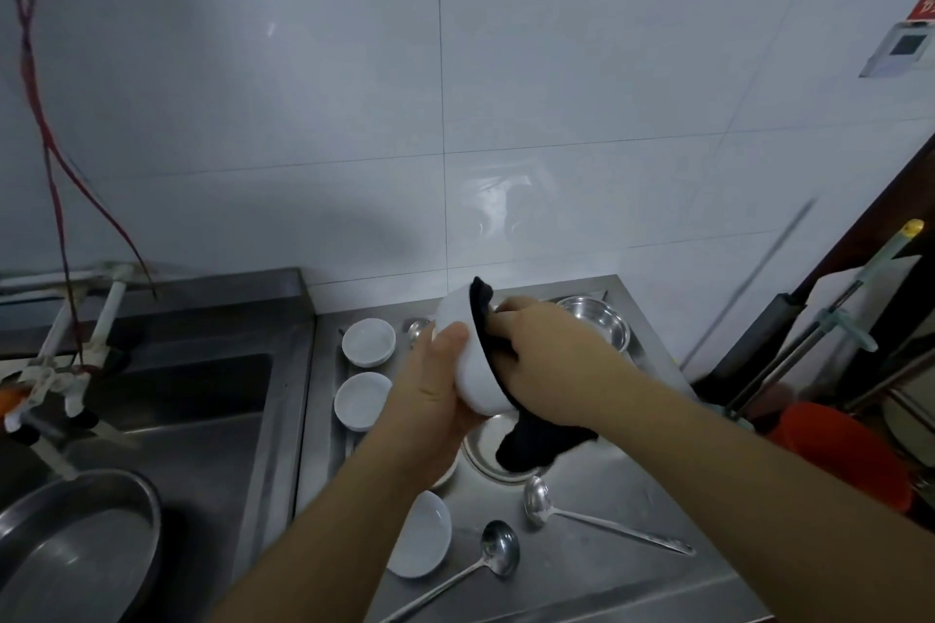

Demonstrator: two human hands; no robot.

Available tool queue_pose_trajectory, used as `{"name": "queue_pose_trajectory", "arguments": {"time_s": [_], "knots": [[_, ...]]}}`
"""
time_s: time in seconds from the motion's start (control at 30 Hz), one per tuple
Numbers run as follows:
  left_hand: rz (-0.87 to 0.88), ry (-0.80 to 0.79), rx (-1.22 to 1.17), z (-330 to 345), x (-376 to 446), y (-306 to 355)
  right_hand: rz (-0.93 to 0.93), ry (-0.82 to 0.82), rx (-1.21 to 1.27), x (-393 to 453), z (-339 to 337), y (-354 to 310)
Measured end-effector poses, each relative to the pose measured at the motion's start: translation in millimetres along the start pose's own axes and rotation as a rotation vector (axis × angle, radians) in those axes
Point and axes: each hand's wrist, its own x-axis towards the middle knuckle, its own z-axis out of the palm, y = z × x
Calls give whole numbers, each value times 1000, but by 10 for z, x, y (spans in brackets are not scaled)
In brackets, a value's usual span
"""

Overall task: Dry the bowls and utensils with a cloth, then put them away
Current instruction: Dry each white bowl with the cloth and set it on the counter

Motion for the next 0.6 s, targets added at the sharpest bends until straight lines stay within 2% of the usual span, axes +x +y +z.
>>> {"name": "queue_pose_trajectory", "arguments": {"time_s": [0.17,0.3,0.4,0.47,0.57,0.6], "knots": [[38,-29,146,-118,49,90,212,-205,327,21,-170,-47],[23,-116,106,-172,7,105,401,-331,947,9,-184,-23],[32,-159,73,-160,-36,54,484,-309,1385,-5,-94,-45],[48,-158,75,-134,-84,29,494,-192,1398,12,-5,-73],[83,-131,81,-104,-81,45,374,-13,1167,84,85,-101],[78,-94,64,-83,-87,49,398,6,1135,99,71,-121]]}}
